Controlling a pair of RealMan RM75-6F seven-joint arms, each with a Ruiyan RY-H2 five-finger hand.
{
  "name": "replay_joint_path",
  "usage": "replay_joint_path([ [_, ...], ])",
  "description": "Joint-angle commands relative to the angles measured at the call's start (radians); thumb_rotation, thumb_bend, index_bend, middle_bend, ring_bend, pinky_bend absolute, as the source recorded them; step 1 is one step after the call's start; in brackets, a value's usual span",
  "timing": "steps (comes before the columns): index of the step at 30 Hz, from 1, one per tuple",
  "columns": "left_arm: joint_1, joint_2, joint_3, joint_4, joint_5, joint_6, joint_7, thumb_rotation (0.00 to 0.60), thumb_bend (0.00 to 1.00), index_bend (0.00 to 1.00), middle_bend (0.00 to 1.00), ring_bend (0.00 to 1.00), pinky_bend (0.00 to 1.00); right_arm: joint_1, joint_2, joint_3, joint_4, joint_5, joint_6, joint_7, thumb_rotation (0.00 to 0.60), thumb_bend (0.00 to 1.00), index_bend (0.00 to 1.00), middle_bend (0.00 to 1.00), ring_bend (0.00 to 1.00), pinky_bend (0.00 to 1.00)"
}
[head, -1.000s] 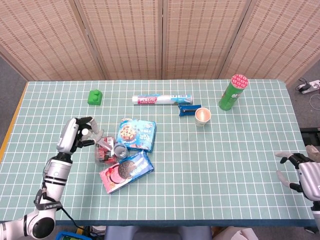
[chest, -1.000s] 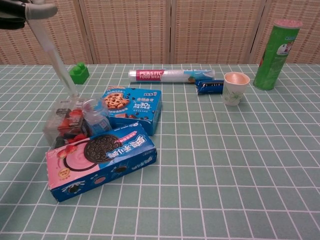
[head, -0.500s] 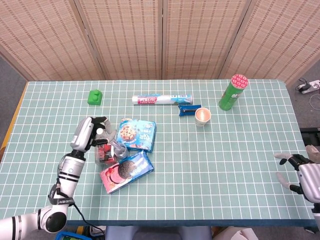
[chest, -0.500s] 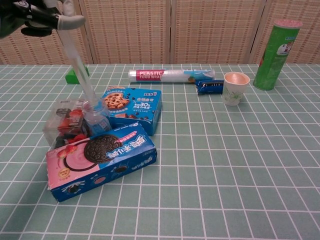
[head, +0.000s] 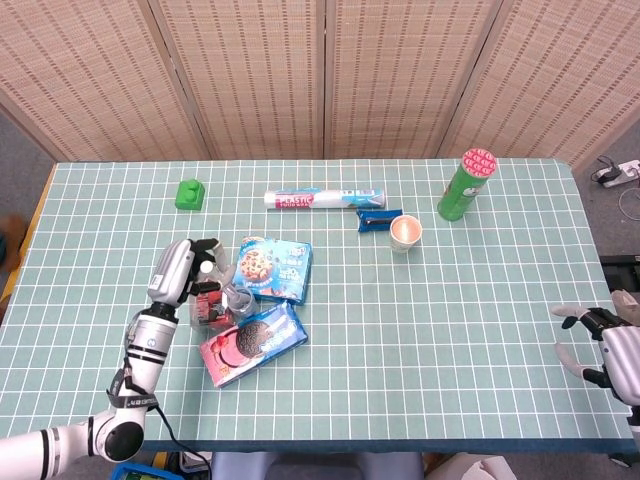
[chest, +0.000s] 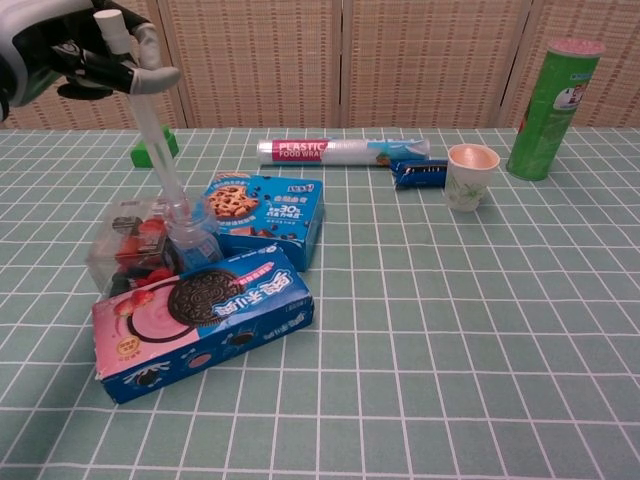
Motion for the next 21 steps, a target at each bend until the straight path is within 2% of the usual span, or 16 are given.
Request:
replay_joint_path([
  [1, 0.003, -0.014, 0.011, 0.02, 0.013, 0.01, 0.002, 0.6, 0.36, 0.86, 1.0, 1.0, 1.0, 0.0, 0.0, 0.0, 0.0, 0.0, 0.0, 0.0, 0.6, 0.28, 0.33, 0.46, 0.36, 0.51],
  [21, 0.017, -0.102, 0.053, 0.143, 0.046, -0.002, -0.035, 0.6, 0.36, 0.85, 1.0, 1.0, 1.0, 0.006, -0.001, 0.001, 0.0, 0.012, -0.016, -0.002, 0.6, 0.28, 0.33, 0.46, 0.36, 0.51],
])
